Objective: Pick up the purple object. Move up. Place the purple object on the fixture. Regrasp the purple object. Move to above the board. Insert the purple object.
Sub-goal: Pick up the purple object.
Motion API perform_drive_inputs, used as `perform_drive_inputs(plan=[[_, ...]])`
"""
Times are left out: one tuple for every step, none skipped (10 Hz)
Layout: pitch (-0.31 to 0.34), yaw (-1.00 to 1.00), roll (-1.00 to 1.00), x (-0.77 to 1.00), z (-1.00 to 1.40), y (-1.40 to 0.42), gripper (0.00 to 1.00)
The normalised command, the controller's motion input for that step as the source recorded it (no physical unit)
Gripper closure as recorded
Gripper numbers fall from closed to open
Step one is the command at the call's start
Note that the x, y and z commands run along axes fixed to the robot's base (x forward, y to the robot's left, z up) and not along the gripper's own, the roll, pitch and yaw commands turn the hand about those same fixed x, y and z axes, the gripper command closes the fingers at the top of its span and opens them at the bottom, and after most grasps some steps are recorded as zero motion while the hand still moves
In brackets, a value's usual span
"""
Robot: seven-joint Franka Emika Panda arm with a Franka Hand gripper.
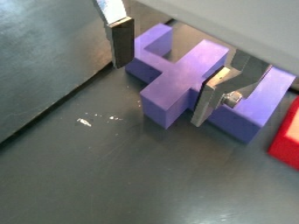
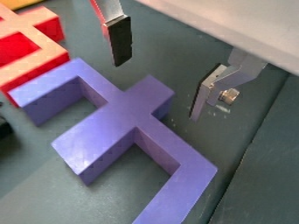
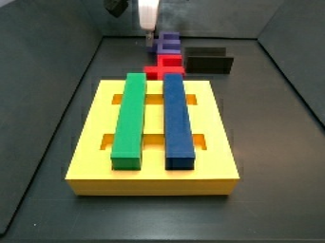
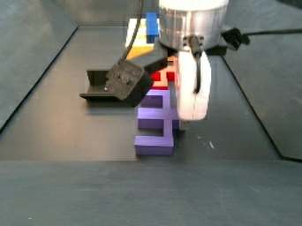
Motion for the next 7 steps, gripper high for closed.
perform_drive_inputs(plan=[[0.000, -0.24, -0.04, 0.00, -0.31, 0.12, 0.00], [0.000, -0.02, -0.07, 0.00, -0.24, 0.00, 0.00], [0.007, 0.00, -0.07, 0.14, -0.21, 0.00, 0.00], [0.019, 0.00, -0.06, 0.21, -0.19, 0.00, 0.00], [0.006, 0.02, -0.05, 0.17, -0.20, 0.01, 0.00], [0.000, 0.03, -0.06, 0.07, -0.17, 0.05, 0.00], [0.000, 0.00, -0.06, 0.00, -0.05, 0.00, 0.00]])
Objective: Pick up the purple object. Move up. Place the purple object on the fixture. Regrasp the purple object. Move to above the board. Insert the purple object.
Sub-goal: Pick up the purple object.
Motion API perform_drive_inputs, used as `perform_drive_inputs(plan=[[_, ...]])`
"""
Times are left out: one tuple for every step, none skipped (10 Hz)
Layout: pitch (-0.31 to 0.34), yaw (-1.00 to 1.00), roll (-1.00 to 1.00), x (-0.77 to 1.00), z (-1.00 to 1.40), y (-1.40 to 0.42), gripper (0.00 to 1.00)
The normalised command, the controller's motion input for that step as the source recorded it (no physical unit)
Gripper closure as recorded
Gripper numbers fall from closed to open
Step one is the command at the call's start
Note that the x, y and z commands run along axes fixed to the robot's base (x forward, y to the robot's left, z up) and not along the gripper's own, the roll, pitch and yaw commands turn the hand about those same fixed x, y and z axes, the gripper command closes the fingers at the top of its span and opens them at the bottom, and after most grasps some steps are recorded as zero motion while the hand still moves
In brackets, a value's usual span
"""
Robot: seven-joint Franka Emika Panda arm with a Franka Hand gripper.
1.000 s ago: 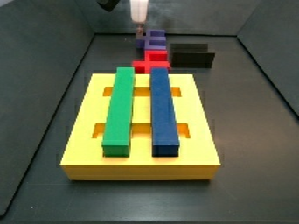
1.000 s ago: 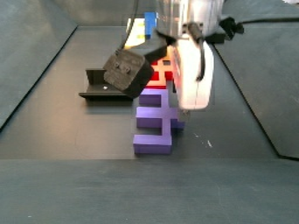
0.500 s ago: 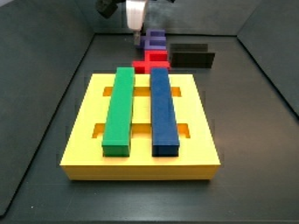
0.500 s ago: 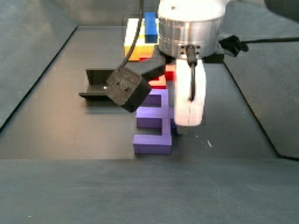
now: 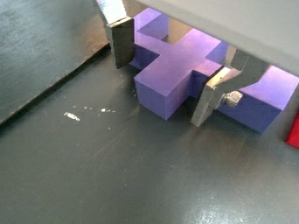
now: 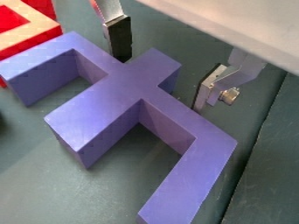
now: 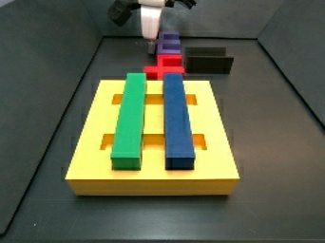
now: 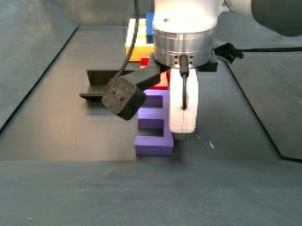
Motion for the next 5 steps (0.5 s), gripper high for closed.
perform_drive_inputs(plan=[[0.000, 0.00, 0.00, 0.00, 0.00, 0.00, 0.00], [0.000, 0.00, 0.00, 0.00, 0.00, 0.00, 1.00], [0.000, 0.00, 0.00, 0.00, 0.00, 0.00, 1.00], [0.000, 0.00, 0.00, 0.00, 0.00, 0.00, 1.00], [0.000, 0.00, 0.00, 0.00, 0.00, 0.00, 1.00]])
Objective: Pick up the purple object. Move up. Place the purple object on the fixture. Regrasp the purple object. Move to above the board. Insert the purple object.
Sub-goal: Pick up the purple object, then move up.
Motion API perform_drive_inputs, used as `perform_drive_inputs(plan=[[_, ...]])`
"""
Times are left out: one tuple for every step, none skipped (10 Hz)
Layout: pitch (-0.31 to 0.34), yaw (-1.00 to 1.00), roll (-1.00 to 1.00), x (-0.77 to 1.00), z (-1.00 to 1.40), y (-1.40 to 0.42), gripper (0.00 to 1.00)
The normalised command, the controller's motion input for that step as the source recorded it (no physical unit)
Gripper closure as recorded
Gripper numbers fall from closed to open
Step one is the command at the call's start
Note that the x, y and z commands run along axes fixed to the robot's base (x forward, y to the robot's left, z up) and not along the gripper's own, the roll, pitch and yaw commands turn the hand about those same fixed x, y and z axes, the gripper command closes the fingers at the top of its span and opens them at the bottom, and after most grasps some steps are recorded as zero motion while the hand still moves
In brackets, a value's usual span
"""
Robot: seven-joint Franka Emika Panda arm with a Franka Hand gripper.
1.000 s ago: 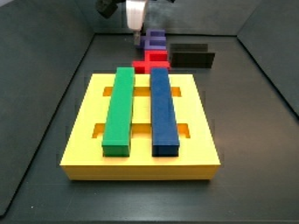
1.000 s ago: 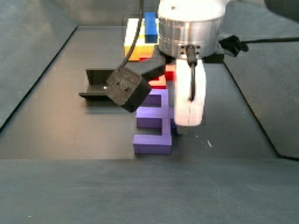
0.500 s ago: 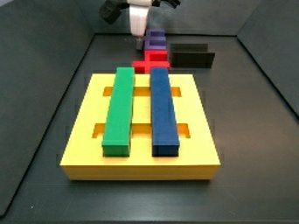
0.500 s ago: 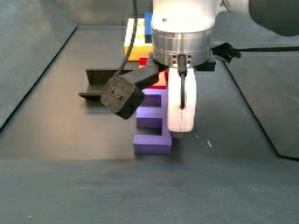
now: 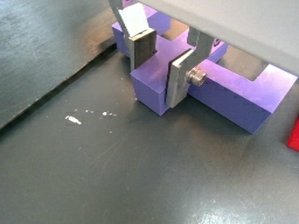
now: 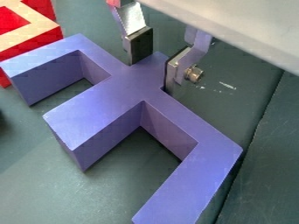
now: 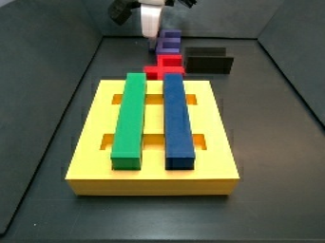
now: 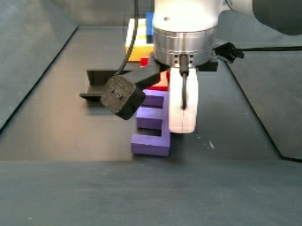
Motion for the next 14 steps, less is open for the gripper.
perform_drive_inputs(plan=[[0.000, 0.00, 0.00, 0.00, 0.00, 0.00, 1.00], [0.000, 0.00, 0.00, 0.00, 0.00, 0.00, 1.00], [0.000, 0.00, 0.00, 0.00, 0.00, 0.00, 1.00], [0.000, 0.00, 0.00, 0.00, 0.00, 0.00, 1.00], [0.000, 0.00, 0.00, 0.00, 0.00, 0.00, 1.00], [0.000, 0.00, 0.00, 0.00, 0.00, 0.00, 1.00], [0.000, 0.00, 0.00, 0.00, 0.00, 0.00, 1.00], [0.000, 0.00, 0.00, 0.00, 0.00, 0.00, 1.00], [0.000, 0.00, 0.00, 0.00, 0.00, 0.00, 1.00], [0.000, 0.00, 0.00, 0.00, 0.00, 0.00, 1.00], [0.000, 0.00, 0.00, 0.00, 0.00, 0.00, 1.00], [0.000, 0.00, 0.00, 0.00, 0.00, 0.00, 1.00], [0.000, 0.00, 0.00, 0.00, 0.83, 0.00, 1.00], [-0.010, 0.01, 0.01, 0.04, 0.83, 0.01, 1.00]])
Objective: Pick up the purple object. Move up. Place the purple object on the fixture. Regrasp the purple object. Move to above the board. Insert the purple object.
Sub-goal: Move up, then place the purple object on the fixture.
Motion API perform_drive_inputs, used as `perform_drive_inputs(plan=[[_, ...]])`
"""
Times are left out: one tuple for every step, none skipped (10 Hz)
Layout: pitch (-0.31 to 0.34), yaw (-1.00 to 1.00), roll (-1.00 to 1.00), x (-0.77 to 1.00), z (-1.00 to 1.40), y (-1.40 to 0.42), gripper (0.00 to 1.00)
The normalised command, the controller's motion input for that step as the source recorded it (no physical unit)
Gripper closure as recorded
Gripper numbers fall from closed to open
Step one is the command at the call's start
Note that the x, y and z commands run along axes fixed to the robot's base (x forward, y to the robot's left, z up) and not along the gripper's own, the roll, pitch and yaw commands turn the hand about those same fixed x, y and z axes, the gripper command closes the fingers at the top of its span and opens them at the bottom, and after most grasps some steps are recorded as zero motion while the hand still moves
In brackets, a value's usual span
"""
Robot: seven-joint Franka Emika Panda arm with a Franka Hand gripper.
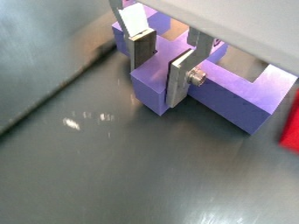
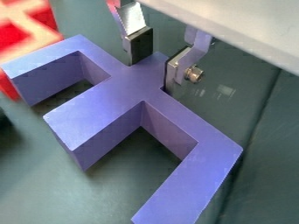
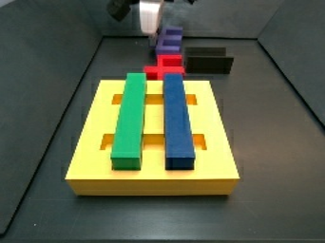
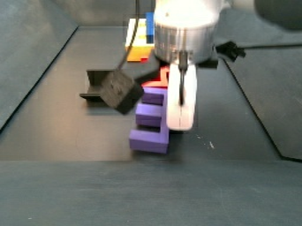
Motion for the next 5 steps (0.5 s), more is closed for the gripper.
perform_drive_inputs(plan=[[0.033, 0.01, 0.01, 0.01, 0.60, 0.01, 1.00], [0.025, 0.00, 0.03, 0.02, 0.31, 0.01, 1.00], [0.000, 0.00, -0.01, 0.00, 0.00, 0.00, 1.00], [0.006, 0.18, 0.00, 0.09, 0.09, -0.01, 1.00], [0.134, 0.25, 0.00, 0.33, 0.25, -0.06, 1.00]])
